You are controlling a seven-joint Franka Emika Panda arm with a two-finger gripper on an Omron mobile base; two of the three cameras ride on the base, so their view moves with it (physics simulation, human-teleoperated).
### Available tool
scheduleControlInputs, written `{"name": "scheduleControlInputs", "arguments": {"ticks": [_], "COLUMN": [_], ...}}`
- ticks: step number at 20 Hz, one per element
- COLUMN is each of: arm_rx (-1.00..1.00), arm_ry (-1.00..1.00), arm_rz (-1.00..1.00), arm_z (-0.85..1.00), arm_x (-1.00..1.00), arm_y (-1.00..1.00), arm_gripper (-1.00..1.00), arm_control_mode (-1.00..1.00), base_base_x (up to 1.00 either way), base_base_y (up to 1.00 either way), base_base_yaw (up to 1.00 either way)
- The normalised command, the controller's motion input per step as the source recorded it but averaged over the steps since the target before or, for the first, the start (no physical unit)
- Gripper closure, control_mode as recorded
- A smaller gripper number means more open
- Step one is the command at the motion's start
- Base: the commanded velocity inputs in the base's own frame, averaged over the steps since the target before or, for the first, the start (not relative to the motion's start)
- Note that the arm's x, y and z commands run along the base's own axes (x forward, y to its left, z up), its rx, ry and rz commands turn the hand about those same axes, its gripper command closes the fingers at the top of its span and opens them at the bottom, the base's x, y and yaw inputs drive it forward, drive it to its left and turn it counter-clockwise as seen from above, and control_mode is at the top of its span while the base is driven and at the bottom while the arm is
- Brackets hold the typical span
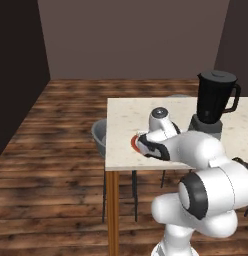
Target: Pick the tangerine and banana from the fridge and place them on the plate next to the blender to make a fruit smoothie.
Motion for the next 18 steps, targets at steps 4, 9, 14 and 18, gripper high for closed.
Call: {"name": "scheduleControlInputs", "arguments": {"ticks": [4,9,14,18], "arm_rx": [0.03,0.0,0.0,0.0], "arm_ry": [0.0,0.02,0.05,0.08], "arm_rz": [0.02,0.03,0.01,0.0], "arm_z": [-0.1,-0.13,-0.24,-0.31], "arm_x": [0.39,0.48,0.45,0.41], "arm_y": [-0.11,-0.01,0.0,0.0], "arm_gripper": [1.0,1.0,1.0,1.0], "arm_control_mode": [-1.0,-1.0,-1.0,-1.0], "base_base_x": [0.0,0.0,0.0,0.0], "base_base_y": [0.0,0.0,0.0,0.0], "base_base_yaw": [0.0,0.0,0.0,0.0]}}
